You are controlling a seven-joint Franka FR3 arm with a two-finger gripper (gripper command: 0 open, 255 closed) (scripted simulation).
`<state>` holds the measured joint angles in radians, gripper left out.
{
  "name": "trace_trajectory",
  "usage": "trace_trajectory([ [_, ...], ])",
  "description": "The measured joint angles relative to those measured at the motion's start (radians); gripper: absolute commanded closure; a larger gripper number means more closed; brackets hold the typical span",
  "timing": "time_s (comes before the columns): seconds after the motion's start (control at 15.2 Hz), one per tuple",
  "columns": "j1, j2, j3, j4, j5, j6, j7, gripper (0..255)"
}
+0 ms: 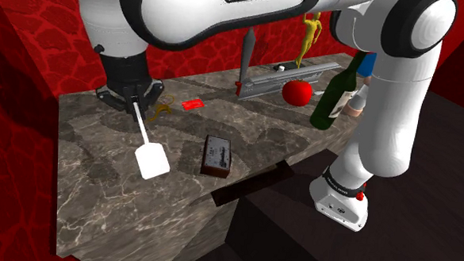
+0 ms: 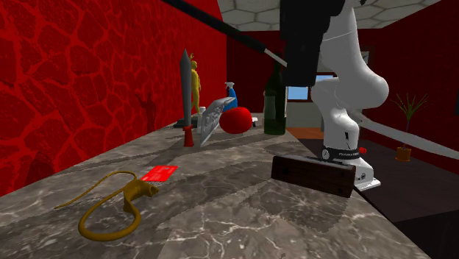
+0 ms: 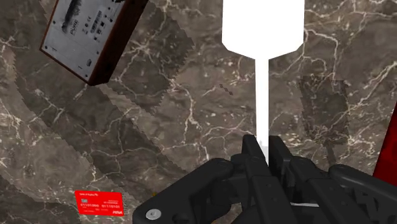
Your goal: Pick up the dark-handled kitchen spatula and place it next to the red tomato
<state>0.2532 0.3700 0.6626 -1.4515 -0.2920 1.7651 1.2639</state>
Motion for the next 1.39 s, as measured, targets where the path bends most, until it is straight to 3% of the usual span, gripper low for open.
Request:
trace_trajectory([
  [0.13,-0.011,-0.02,0.003,-0.009,0.011,-0.007,-0.009,255],
  [0.46,-0.137,-0.235,0.009,-0.257,0.143,0.077,-0.115,255],
  [0.73,-0.199,-0.432,-0.023,-0.448,0.27,0.118,-0.233,255],
  [1.06,-0.213,-0.653,-0.109,-0.655,0.391,0.138,-0.384,255],
  [1.39,-0.205,-0.831,-0.21,-0.816,0.447,0.125,-0.515,255],
])
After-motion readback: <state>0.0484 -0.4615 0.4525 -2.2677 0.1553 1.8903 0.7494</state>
